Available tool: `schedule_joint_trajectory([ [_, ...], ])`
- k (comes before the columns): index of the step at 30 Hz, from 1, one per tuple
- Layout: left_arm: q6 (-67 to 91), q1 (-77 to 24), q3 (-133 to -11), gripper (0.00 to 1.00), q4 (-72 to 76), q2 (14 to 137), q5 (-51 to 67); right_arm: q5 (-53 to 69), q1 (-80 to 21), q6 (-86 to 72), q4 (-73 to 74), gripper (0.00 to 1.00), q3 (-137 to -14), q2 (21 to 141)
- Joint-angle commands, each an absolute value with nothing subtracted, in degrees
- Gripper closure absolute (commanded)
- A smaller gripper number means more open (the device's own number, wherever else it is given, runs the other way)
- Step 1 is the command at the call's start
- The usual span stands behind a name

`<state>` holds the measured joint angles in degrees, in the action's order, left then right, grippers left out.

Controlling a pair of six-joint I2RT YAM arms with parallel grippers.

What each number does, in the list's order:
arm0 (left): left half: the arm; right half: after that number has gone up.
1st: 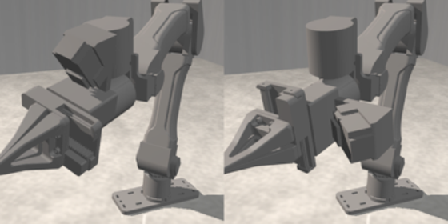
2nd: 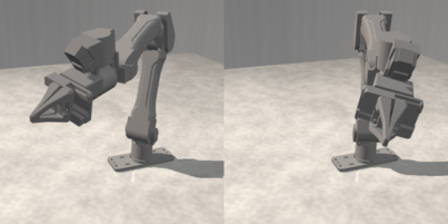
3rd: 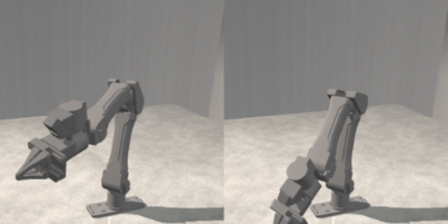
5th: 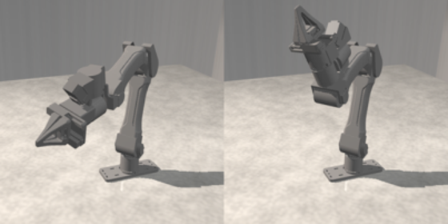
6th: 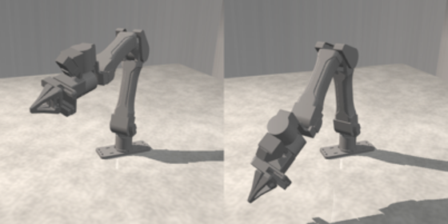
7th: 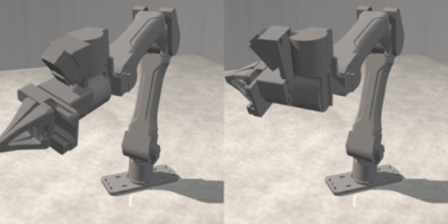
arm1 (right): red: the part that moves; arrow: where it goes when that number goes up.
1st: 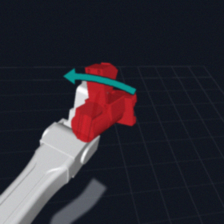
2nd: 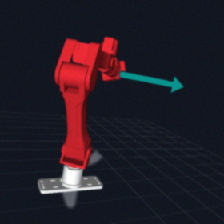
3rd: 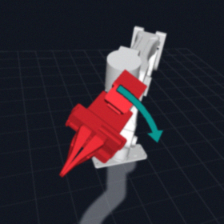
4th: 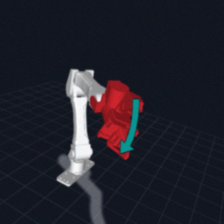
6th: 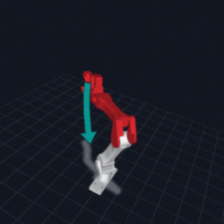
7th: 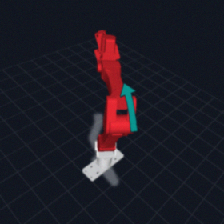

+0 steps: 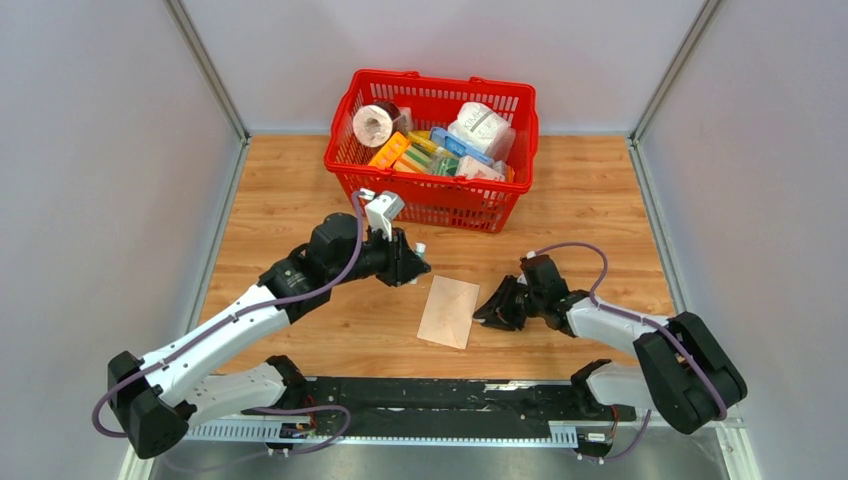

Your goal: Place the letter into the envelope and seal it

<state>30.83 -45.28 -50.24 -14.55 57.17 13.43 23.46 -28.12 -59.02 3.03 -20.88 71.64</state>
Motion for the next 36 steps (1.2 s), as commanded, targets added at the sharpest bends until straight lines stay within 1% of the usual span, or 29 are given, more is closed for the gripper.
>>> schedule_joint_trajectory([
  [1, 31.38, -45.0, -50.54, 1.0, -11.78, 57.74, 13.36, 24.17, -28.3, -62.14, -1.85, 0.78, -19.69, 70.23],
  [4, 31.99, -45.0, -49.49, 1.0, -10.2, 58.27, 13.8, 23.47, -28.3, -62.75, -0.36, 0.76, -20.04, 67.86],
  [6, 33.04, -45.0, -48.17, 1.0, -7.48, 58.27, 13.63, 21.98, -28.3, -62.75, 2.43, 0.72, -20.56, 67.06],
  [9, 33.66, -45.0, -47.64, 1.0, -6.77, 58.53, 12.48, 17.24, -28.3, -60.82, 9.3, 0.71, -22.23, 66.53],
  [11, 33.75, -45.0, -47.46, 1.0, -6.51, 58.62, 12.22, 16.35, -28.3, -61.52, 9.41, 0.71, -21.54, 65.92],
  [14, 33.84, -45.0, -47.37, 1.0, -6.5, 58.45, 12.13, 15.47, -28.3, -64.51, 8.87, 0.7, -20.3, 64.87],
  [18, 33.66, -45.0, -47.29, 1.0, -6.77, 57.92, 11.87, 9.07, -28.39, -67.66, 16.85, 0.7, -21.18, 60.57],
  [22, 33.92, -45.0, -46.85, 1.0, -6.15, 58.09, 11.87, 4.49, -29.09, -74.43, 20.12, 0.69, -19.34, 55.65],
  [25, 34.28, -45.0, -46.76, 1.0, -5.71, 58.45, 12.04, 1.06, -31.54, -79.79, 23.11, 0.69, -19.42, 54.32],
  [27, 34.28, -45.0, -47.02, 1.0, -5.54, 58.53, 12.3, -2.18, -33.56, -84.08, 26.35, 0.69, -20.65, 55.45],
  [31, 34.37, -45.0, -46.85, 1.0, -5.36, 58.45, 12.3, -4.92, -37.08, -89.29, 31.1, 0.68, -24.77, 60.8],
  [36, 34.19, -45.0, -46.58, 1.0, -5.97, 57.22, 12.04, -6.76, -38.93, -90.09, 36.03, 0.66, -31.28, 68.54],
])
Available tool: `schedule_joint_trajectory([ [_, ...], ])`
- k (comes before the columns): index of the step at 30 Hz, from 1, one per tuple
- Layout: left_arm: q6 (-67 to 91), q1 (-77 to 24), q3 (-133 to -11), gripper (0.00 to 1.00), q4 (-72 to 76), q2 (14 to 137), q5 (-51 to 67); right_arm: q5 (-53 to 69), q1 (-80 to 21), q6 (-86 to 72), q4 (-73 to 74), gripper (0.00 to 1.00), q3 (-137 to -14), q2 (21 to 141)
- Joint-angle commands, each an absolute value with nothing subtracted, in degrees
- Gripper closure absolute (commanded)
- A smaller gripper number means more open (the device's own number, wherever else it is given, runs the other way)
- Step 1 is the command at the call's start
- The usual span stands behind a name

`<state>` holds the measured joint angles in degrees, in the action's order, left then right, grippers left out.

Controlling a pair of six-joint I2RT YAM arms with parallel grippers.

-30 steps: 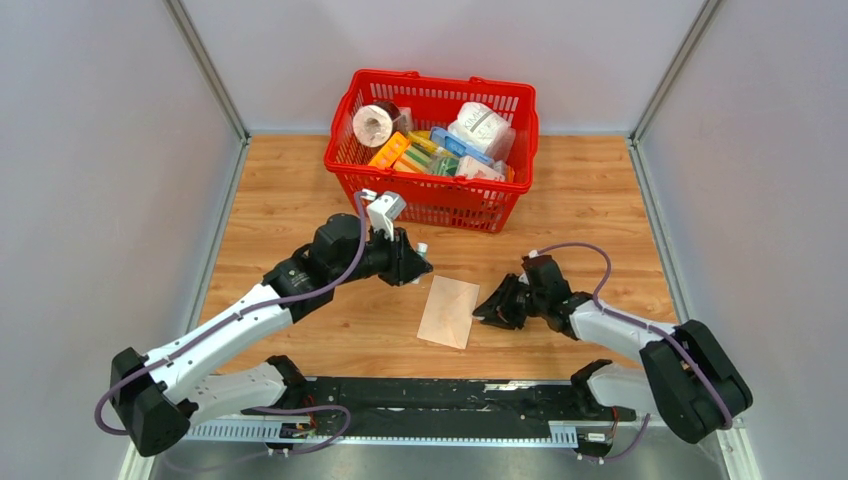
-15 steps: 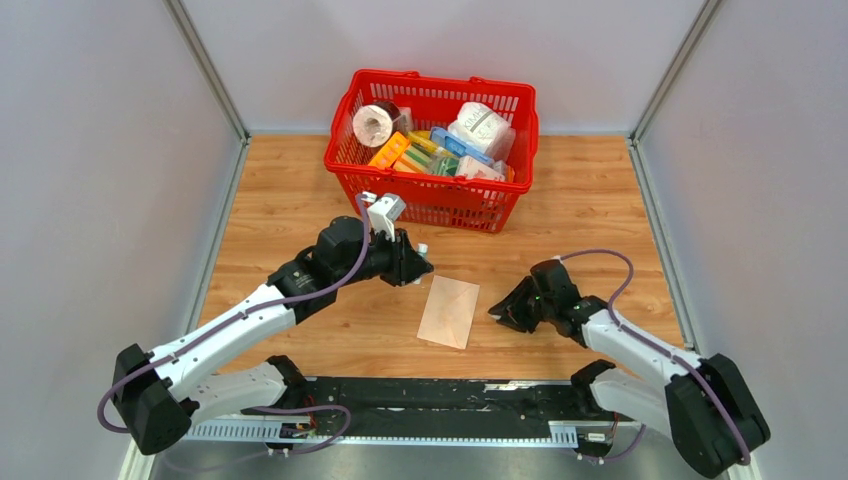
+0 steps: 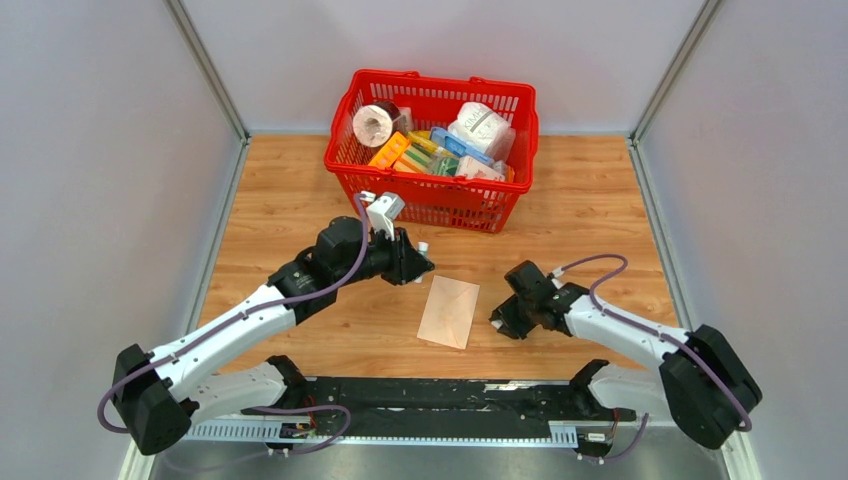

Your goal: Place the letter into the envelope and seal it

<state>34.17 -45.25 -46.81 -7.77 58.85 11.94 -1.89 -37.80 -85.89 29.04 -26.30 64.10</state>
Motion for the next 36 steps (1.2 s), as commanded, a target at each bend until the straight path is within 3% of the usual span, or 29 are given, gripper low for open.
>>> schedule_joint_trajectory([
  [1, 34.1, -45.0, -46.58, 1.0, -6.32, 56.96, 11.87, -6.68, -39.02, -89.91, 36.3, 0.66, -31.99, 69.6],
  [5, 33.4, -45.0, -46.58, 1.0, -7.29, 55.99, 11.34, -5.71, -39.9, -89.91, 34.28, 0.64, -32.08, 71.8],
  [12, 32.87, -45.0, -46.23, 1.0, -7.47, 55.55, 11.34, -7.2, -40.08, -87.28, 35.15, 0.43, -32.61, 68.82],
  [17, 32.7, -45.0, -46.49, 1.0, -7.38, 55.81, 11.6, -8.7, -40.08, -83.42, 37.96, 0.39, -34.71, 66.36],
  [20, 32.0, -44.91, -46.93, 1.0, -8.17, 55.64, 11.43, -10.8, -39.99, -76.23, 39.46, 0.39, -36.29, 64.43],
  [27, 31.11, -44.82, -47.29, 1.0, -8.88, 55.37, 11.6, -10.28, -40.08, -43.02, 32.87, 0.3, -40.16, 65.03],
  [36, 29.62, -44.38, -48.51, 1.0, -10.72, 54.85, 12.74, -12.13, -41.13, -28.75, 31.03, 0.29, -39.82, 69.26],
])
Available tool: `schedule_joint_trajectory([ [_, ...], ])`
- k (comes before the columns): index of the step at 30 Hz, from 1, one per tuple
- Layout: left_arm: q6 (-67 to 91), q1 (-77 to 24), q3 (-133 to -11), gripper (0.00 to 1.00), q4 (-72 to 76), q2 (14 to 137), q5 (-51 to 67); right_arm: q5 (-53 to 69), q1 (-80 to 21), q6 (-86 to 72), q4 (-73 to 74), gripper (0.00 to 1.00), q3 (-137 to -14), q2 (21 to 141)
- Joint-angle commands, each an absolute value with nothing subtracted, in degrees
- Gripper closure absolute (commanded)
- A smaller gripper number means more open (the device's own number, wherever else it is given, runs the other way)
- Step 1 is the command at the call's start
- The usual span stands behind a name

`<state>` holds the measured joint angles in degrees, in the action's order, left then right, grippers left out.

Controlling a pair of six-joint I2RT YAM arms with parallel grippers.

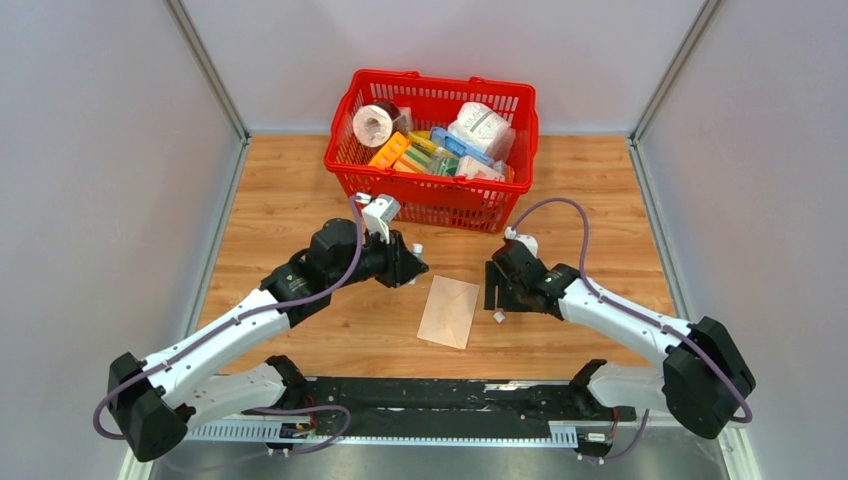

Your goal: Place the letter into the envelope and seal it

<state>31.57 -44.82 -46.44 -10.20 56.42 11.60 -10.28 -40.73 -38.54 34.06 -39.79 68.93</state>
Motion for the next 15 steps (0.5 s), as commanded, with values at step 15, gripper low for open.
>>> schedule_joint_trajectory([
  [15, 29.71, -44.21, -48.6, 1.0, -11.08, 54.4, 12.74, -7.56, -42.89, -24.61, 31.82, 0.36, -40.17, 74.35],
])
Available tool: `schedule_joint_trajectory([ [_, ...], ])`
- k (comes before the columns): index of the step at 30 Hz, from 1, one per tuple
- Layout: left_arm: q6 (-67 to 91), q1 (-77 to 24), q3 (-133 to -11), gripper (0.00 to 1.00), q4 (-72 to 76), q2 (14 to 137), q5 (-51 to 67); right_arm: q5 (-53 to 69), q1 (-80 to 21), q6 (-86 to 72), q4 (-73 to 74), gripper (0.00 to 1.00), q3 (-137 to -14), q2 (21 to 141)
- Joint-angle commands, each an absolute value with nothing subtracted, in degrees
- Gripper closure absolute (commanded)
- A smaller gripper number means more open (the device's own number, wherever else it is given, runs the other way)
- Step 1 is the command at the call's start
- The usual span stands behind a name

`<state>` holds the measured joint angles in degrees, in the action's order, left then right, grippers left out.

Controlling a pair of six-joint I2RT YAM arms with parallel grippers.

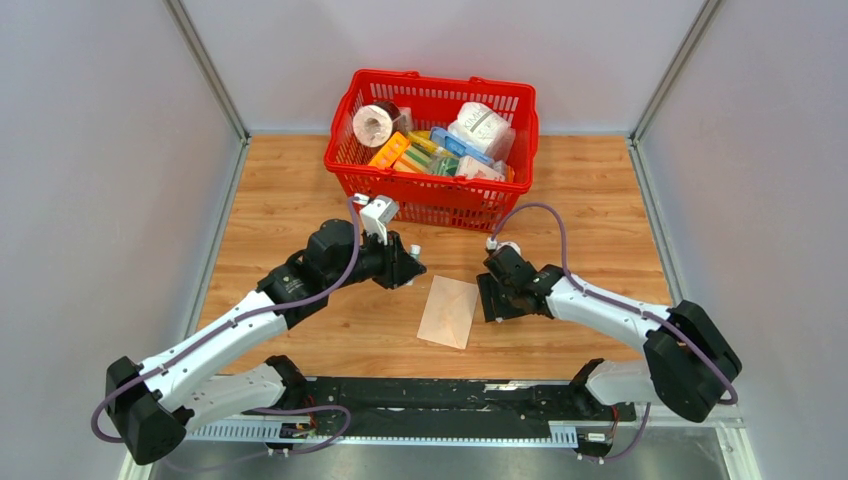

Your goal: Place the letter into the envelope and seal it

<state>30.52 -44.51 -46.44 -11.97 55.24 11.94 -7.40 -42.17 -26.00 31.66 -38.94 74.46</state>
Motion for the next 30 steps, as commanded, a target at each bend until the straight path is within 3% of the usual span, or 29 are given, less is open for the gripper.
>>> schedule_joint_trajectory([
  [1, 29.79, -44.12, -48.69, 1.0, -10.99, 54.58, 12.83, -7.56, -42.98, -24.7, 31.73, 0.36, -39.99, 74.44],
  [6, 29.53, -44.12, -49.13, 1.0, -11.16, 55.37, 13.01, -7.03, -43.24, -24.96, 31.38, 0.47, -39.9, 76.11],
  [14, 29.36, -44.12, -49.57, 1.0, -11.43, 56.07, 13.01, -7.21, -44.21, -25.93, 31.55, 0.48, -39.38, 76.99],
  [30, 29.44, -44.03, -50.27, 1.0, -11.16, 58.01, 13.45, -6.5, -44.56, -27.42, 31.46, 0.6, -38.15, 76.64],
])
